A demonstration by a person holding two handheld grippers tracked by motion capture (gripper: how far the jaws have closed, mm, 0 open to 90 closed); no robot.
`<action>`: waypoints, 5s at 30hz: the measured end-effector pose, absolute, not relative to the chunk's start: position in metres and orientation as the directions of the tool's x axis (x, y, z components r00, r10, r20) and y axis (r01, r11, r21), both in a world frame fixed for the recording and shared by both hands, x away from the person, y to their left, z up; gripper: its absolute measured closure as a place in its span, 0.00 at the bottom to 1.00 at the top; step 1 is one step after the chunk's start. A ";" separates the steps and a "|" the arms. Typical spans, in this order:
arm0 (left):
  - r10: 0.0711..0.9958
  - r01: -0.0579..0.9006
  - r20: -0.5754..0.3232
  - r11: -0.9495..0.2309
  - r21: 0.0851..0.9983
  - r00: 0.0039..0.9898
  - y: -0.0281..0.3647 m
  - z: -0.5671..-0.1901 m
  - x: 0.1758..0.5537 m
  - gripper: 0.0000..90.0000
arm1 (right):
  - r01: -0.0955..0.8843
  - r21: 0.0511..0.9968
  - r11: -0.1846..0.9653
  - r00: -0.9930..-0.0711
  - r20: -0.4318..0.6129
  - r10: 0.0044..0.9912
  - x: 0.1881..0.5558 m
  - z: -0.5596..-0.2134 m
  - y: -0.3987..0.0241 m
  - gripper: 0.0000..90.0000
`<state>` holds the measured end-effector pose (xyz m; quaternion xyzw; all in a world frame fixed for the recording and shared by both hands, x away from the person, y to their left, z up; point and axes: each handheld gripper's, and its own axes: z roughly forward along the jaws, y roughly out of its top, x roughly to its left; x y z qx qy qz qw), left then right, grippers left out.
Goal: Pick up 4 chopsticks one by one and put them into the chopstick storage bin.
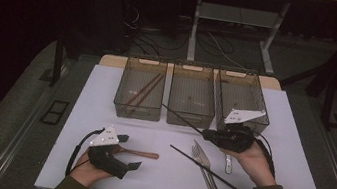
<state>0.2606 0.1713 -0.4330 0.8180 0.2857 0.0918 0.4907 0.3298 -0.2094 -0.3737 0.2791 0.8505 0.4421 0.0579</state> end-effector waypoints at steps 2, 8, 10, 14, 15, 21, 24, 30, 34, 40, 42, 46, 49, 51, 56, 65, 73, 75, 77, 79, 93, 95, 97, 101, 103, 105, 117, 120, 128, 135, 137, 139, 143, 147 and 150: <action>0.557 0.375 -0.130 -0.353 0.857 0.820 0.171 -0.433 0.260 0.00 | 0.426 0.784 0.452 -0.835 0.149 0.530 0.333 -0.373 -0.205 0.94; 0.552 0.368 -0.124 -0.356 0.859 0.824 0.171 -0.432 0.260 0.00 | 0.434 0.784 0.443 -0.826 0.151 0.543 0.344 -0.369 -0.195 0.94; 0.553 0.367 -0.122 -0.357 0.859 0.824 0.171 -0.432 0.260 0.00 | 0.438 0.785 0.438 -0.821 0.151 0.551 0.348 -0.366 -0.192 0.94; 0.553 0.367 -0.122 -0.358 0.859 0.824 0.171 -0.432 0.259 0.00 | 0.447 0.783 0.433 -0.812 0.152 0.564 0.356 -0.361 -0.184 0.94; 0.553 0.367 -0.122 -0.357 0.859 0.824 0.171 -0.433 0.259 0.00 | 0.450 0.784 0.428 -0.809 0.155 0.567 0.357 -0.360 -0.183 0.94; 0.553 0.365 -0.118 -0.361 0.858 0.825 0.171 -0.433 0.259 0.00 | 0.466 0.780 0.418 -0.797 0.165 0.580 0.368 -0.353 -0.170 0.94; 0.552 0.366 -0.121 -0.358 0.859 0.825 0.171 -0.433 0.259 0.00 | 0.466 0.779 0.419 -0.794 0.160 0.586 0.375 -0.349 -0.162 0.94; 0.549 0.365 -0.119 -0.365 0.857 0.827 0.171 -0.433 0.259 0.00 | 0.463 0.786 0.409 -0.788 0.155 0.595 0.388 -0.342 -0.147 0.94; 0.547 0.360 -0.115 -0.366 0.858 0.829 0.170 -0.432 0.259 0.00 | 0.465 0.784 0.411 -0.786 0.152 0.599 0.395 -0.337 -0.137 0.94; 0.547 0.361 -0.117 -0.363 0.859 0.829 0.170 -0.432 0.258 0.00 | 0.471 0.774 0.423 -0.779 0.141 0.610 0.407 -0.334 -0.118 0.94; 0.547 0.360 -0.114 -0.366 0.858 0.829 0.169 -0.432 0.258 0.00 | 0.474 0.771 0.426 -0.779 0.141 0.612 0.411 -0.334 -0.111 0.94; 0.546 0.355 -0.108 -0.370 0.858 0.831 0.169 -0.432 0.258 0.00 | 0.481 0.761 0.435 -0.775 0.137 0.617 0.419 -0.335 -0.097 0.94; 0.544 0.351 -0.101 -0.377 0.857 0.833 0.169 -0.432 0.257 0.00 | 0.487 0.752 0.443 -0.772 0.135 0.621 0.425 -0.337 -0.088 0.94; 0.540 0.344 -0.095 -0.383 0.857 0.837 0.168 -0.432 0.257 0.00 | 0.492 0.747 0.447 -0.771 0.135 0.623 0.430 -0.340 -0.082 0.94; 0.536 0.340 -0.090 -0.389 0.856 0.840 0.166 -0.432 0.256 0.00 | 0.506 0.736 0.449 -0.763 0.141 0.630 0.441 -0.346 -0.066 0.94; 0.525 0.332 -0.086 -0.396 0.856 0.847 0.164 -0.432 0.256 0.00 | 0.539 0.714 0.447 -0.726 0.126 0.676 0.462 -0.355 -0.044 0.94; 0.517 0.326 -0.080 -0.407 0.853 0.852 0.164 -0.431 0.255 0.00 | 0.568 0.673 0.474 -0.713 0.115 0.692 0.473 -0.367 -0.024 0.94; 0.517 0.327 -0.080 -0.407 0.853 0.852 0.164 -0.431 0.255 0.00 | 0.569 0.668 0.479 -0.712 0.110 0.693 0.474 -0.369 -0.019 0.94; 0.516 0.327 -0.081 -0.407 0.853 0.853 0.164 -0.431 0.255 0.00 | 0.572 0.660 0.487 -0.712 0.105 0.695 0.475 -0.370 -0.014 0.94; 0.515 0.328 -0.082 -0.407 0.853 0.853 0.164 -0.431 0.255 0.00 | 0.580 0.651 0.489 -0.708 0.107 0.699 0.475 -0.372 -0.010 0.94; 0.516 0.328 -0.081 -0.409 0.852 0.853 0.164 -0.432 0.255 0.00 | 0.559 0.698 0.448 -0.716 0.134 0.685 0.473 -0.365 -0.020 0.62; 0.516 0.328 -0.081 -0.408 0.852 0.853 0.164 -0.432 0.255 0.00 | 0.553 0.706 0.442 -0.719 0.137 0.681 0.472 -0.363 -0.024 0.58; 0.516 0.328 -0.081 -0.408 0.852 0.853 0.164 -0.432 0.255 0.00 | 0.557 0.711 0.430 -0.724 0.161 0.671 0.471 -0.361 -0.029 0.54; 0.516 0.331 -0.081 -0.413 0.849 0.853 0.164 -0.433 0.255 0.00 | 0.535 0.738 0.411 -0.739 0.172 0.651 0.466 -0.355 -0.039 0.50; 0.513 0.330 -0.082 -0.416 0.848 0.855 0.165 -0.433 0.255 0.00 | 0.518 0.747 0.416 -0.753 0.168 0.636 0.463 -0.352 -0.043 0.49; 0.511 0.329 -0.080 -0.419 0.846 0.856 0.165 -0.433 0.255 0.00 | 0.501 0.754 0.425 -0.767 0.159 0.622 0.460 -0.350 -0.048 0.48; 0.516 0.339 -0.091 -0.411 0.846 0.852 0.164 -0.434 0.254 0.00 | 0.449 0.800 0.399 -0.800 0.161 0.577 0.436 -0.344 -0.090 0.48; 0.516 0.337 -0.088 -0.413 0.846 0.852 0.164 -0.434 0.254 0.00 | 0.437 0.805 0.401 -0.809 0.157 0.567 0.430 -0.344 -0.100 0.48; 0.521 0.343 -0.091 -0.411 0.844 0.849 0.163 -0.434 0.254 0.00 | 0.404 0.821 0.405 -0.835 0.149 0.530 0.410 -0.344 -0.123 0.47; 0.524 0.343 -0.088 -0.413 0.844 0.847 0.164 -0.435 0.255 0.00 | 0.387 0.829 0.405 -0.850 0.151 0.504 0.392 -0.348 -0.141 0.46; 0.524 0.344 -0.088 -0.414 0.843 0.847 0.164 -0.435 0.255 0.00 | 0.384 0.830 0.404 -0.855 0.155 0.495 0.386 -0.350 -0.146 0.46; 0.524 0.344 -0.088 -0.415 0.842 0.847 0.163 -0.435 0.255 0.00 | 0.385 0.830 0.402 -0.857 0.160 0.490 0.381 -0.353 -0.151 0.45; 0.524 0.344 -0.087 -0.416 0.842 0.847 0.163 -0.435 0.255 0.00 | 0.383 0.834 0.397 -0.859 0.164 0.484 0.371 -0.356 -0.161 0.45; 0.526 0.345 -0.088 -0.413 0.843 0.846 0.164 -0.435 0.255 0.00 | 0.382 0.840 0.386 -0.859 0.168 0.484 0.361 -0.359 -0.171 0.46; 0.529 0.339 -0.085 -0.405 0.849 0.844 0.164 -0.434 0.254 0.00 | 0.373 0.845 0.383 -0.861 0.163 0.481 0.354 -0.362 -0.177 0.47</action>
